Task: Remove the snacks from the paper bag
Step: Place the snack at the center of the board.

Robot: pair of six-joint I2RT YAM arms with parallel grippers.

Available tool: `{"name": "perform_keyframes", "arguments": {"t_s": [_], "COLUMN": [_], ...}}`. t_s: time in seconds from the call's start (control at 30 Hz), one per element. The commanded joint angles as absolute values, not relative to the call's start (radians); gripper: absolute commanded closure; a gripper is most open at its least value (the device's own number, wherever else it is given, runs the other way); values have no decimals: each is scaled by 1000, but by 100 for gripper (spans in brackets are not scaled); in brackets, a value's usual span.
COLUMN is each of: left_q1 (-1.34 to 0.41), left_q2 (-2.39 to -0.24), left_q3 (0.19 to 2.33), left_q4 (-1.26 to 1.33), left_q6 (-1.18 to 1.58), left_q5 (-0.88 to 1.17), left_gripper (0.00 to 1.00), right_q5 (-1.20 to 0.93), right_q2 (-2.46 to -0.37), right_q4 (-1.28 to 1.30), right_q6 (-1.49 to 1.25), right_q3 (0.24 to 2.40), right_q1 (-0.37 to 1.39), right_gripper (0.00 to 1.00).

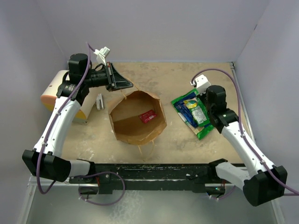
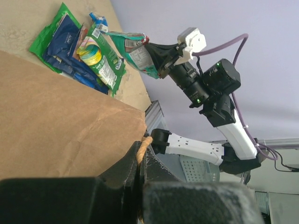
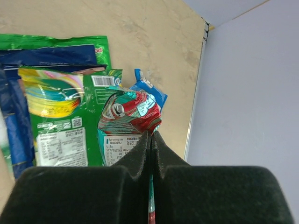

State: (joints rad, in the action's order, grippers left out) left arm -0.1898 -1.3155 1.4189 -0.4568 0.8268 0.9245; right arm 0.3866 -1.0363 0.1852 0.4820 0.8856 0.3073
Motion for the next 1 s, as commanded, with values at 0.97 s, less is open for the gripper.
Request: {"name": "perform_keyframes", "arguments": {"t_s": [0.97], "left_q1": [-179], "left_q2": [-1325], "left_q3": [1475], "left_q4": [-411], "left_q6": [810], "left_q5": [924], "left_gripper": [100], "right_q5": [104], "right_q2": [-1211], "right_q4": [52], "right_q6": [395], "right_q3": [774], "right_q1": [270], "right_gripper": [100]}}
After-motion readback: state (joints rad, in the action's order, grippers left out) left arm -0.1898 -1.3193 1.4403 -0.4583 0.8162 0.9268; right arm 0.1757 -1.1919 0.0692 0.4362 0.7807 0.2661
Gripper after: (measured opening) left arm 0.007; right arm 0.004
